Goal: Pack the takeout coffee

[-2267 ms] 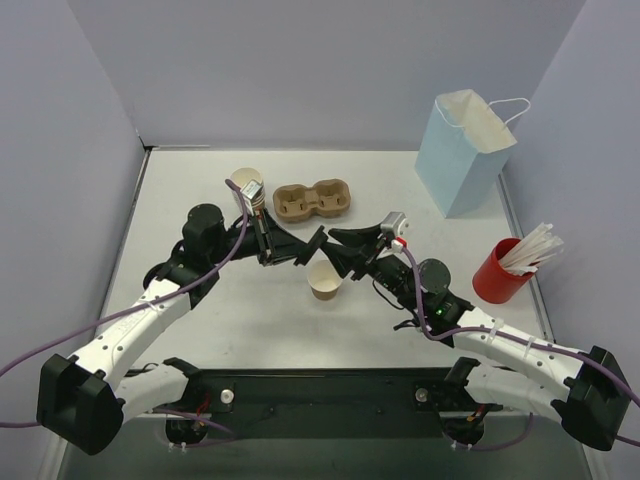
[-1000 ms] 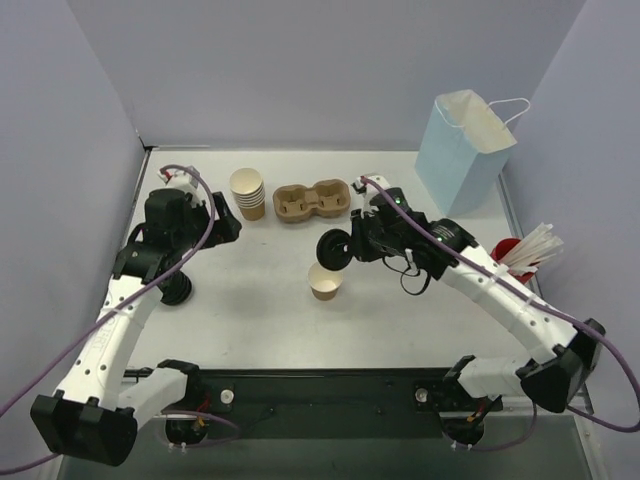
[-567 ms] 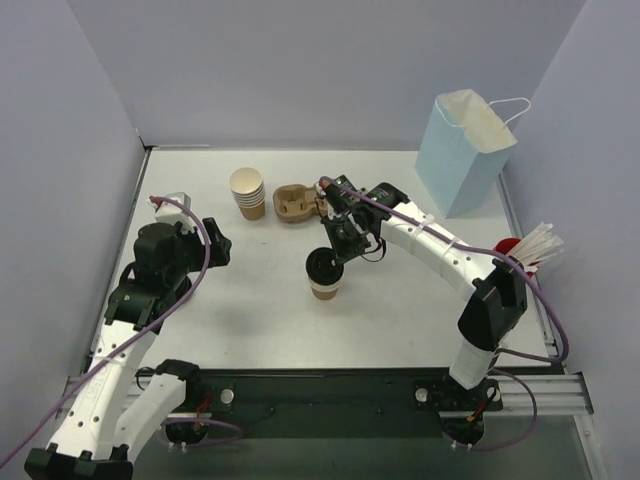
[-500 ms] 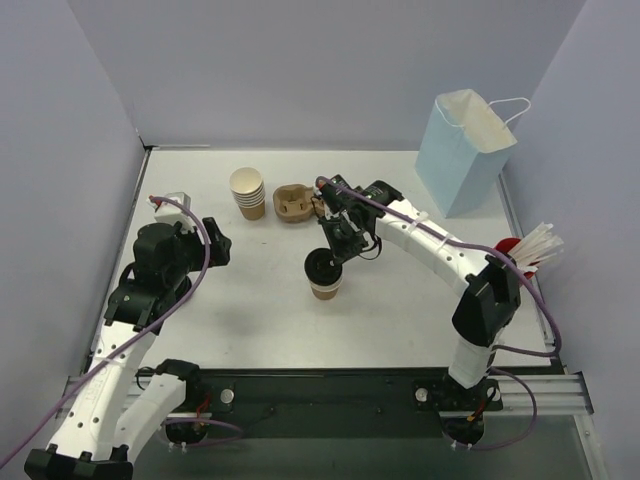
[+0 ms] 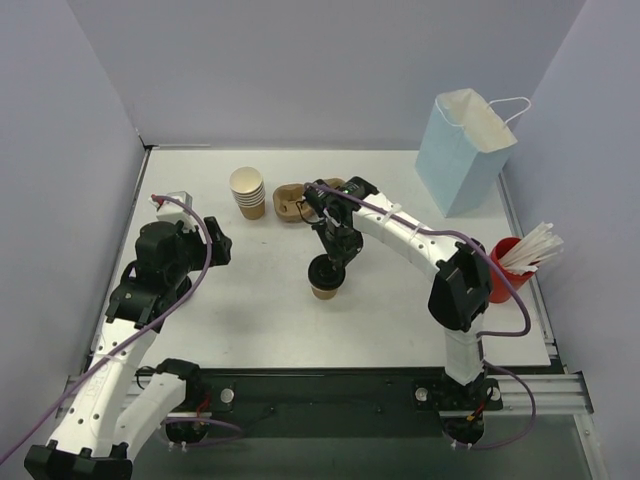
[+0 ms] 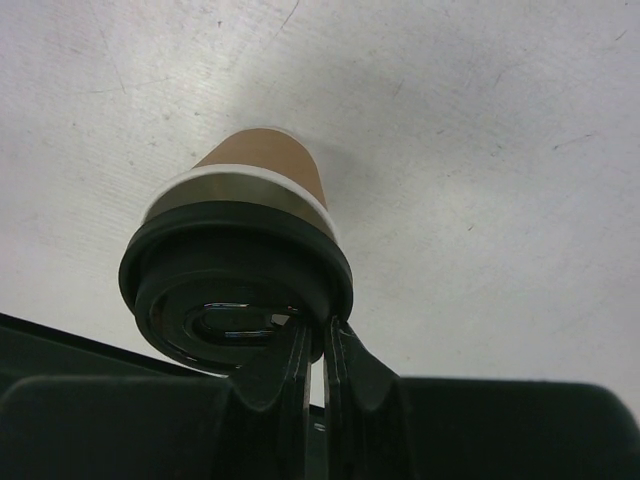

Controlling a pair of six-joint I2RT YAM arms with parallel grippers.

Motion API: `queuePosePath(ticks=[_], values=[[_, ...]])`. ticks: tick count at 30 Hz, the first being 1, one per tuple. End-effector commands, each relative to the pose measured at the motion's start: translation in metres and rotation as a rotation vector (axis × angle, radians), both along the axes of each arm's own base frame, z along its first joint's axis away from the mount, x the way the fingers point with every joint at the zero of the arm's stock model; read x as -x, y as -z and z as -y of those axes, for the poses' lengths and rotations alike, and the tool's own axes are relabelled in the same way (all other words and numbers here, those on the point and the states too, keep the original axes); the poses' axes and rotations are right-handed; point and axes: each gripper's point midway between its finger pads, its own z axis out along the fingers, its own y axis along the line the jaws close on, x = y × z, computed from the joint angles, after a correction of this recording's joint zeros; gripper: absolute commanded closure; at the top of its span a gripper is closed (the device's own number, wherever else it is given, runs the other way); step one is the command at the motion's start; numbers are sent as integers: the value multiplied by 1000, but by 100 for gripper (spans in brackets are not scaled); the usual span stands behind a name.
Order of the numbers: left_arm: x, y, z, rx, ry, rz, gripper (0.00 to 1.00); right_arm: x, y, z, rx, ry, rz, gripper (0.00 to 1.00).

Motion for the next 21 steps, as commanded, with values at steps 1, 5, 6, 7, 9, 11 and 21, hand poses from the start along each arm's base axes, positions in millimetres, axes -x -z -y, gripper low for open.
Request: queuePosePath(ticks=[1, 5, 6, 7, 9, 11, 21], values=[[-5, -15, 1, 0, 2, 64, 7, 5, -2, 15, 104, 11, -18, 100], [-5, -16, 0, 1, 1, 65, 6, 5, 4, 10, 115, 3, -29, 100], [-5, -16, 1, 2, 1, 66, 6, 5, 5, 8, 112, 1, -31, 100], [-5, -16, 0, 0, 2, 65, 6, 5, 7, 7, 118, -2, -34, 100], [-5, -16, 0, 0, 2, 65, 6, 6, 8, 4, 114, -7, -36, 100], [-5, -16, 0, -1, 3, 65, 6, 7, 11, 3, 117, -8, -49, 100], [-5, -15, 2, 2, 13, 68, 6, 6, 23, 5, 154, 4, -57, 100]])
